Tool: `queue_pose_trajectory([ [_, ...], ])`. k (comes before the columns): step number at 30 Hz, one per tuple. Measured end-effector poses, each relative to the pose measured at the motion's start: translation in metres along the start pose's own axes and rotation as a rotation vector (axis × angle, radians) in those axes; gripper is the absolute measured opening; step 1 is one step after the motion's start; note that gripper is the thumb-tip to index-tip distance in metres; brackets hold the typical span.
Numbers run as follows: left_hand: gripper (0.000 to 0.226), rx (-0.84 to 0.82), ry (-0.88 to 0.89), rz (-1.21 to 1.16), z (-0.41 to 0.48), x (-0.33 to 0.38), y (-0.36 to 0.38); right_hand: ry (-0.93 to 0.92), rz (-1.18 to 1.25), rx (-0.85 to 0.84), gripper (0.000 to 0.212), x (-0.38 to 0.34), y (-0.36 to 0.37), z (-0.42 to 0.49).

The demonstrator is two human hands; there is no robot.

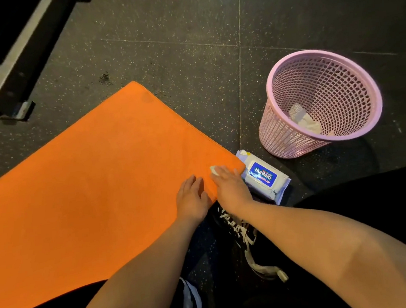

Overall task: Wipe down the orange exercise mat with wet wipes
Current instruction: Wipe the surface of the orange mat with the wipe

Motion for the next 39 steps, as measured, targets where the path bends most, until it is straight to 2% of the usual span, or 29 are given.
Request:
queue_pose_trajectory([
  [3,0.055,-0.002,0.007,-0.018,-0.003,0.000,-0.001,-0.174,0.011,-0.068,0.055,-0.010,0.003,-0.008],
  [5,0.055,-0.001,0.008,-0.008,-0.005,0.000,-0.002,-0.192,-0.029,-0.062,0.058,-0.001,0.000,-0.008],
  [9,0.053,-0.009,0.000,0.031,-0.006,0.005,-0.006,0.091,-0.050,0.059,0.062,0.029,-0.015,-0.004],
  [11,0.054,-0.008,0.003,0.034,-0.007,0.006,-0.006,0.157,-0.037,0.070,0.063,0.026,-0.016,-0.004],
  [13,0.054,-0.009,0.002,0.022,-0.008,0.004,-0.005,0.094,-0.019,0.040,0.063,0.012,-0.011,-0.005],
  [17,0.056,-0.009,0.012,-0.011,-0.011,0.001,-0.003,-0.145,0.004,-0.082,0.062,-0.014,0.005,-0.008],
  [19,0.057,-0.018,0.016,-0.009,-0.012,-0.002,-0.004,-0.169,-0.040,-0.098,0.061,-0.010,0.007,-0.004],
  [21,0.057,-0.026,0.016,0.025,-0.012,-0.005,-0.003,-0.070,-0.084,-0.064,0.061,0.001,0.004,0.005],
  [23,0.057,-0.027,0.010,0.066,-0.011,-0.006,-0.003,0.117,-0.060,-0.026,0.062,0.012,-0.002,0.013],
  [25,0.057,-0.015,-0.013,0.081,-0.010,-0.005,-0.004,0.169,-0.023,-0.037,0.063,0.007,-0.001,0.019],
  [29,0.057,0.046,-0.062,0.065,0.002,-0.001,-0.013,-0.065,-0.005,-0.111,0.059,-0.022,0.015,0.023],
  [33,0.058,0.027,-0.143,0.126,0.019,-0.004,-0.022,-0.160,-0.122,-0.119,0.062,-0.009,0.013,0.044],
  [37,0.057,0.012,-0.179,0.182,0.031,-0.006,-0.023,0.134,-0.118,-0.060,0.065,0.019,-0.001,0.079],
  [39,0.055,0.010,-0.193,0.173,0.034,-0.007,-0.022,0.183,-0.081,-0.059,0.064,0.013,0.000,0.088],
])
Point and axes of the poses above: each hand's wrist, its own z-axis towards the middle knuckle, its own y-axis out of the palm, x = y × z, the point moved 3 cm from there along z, towards the middle knuckle, and after that the axes turned 2 degrees about -z, right-handed, at the moved point
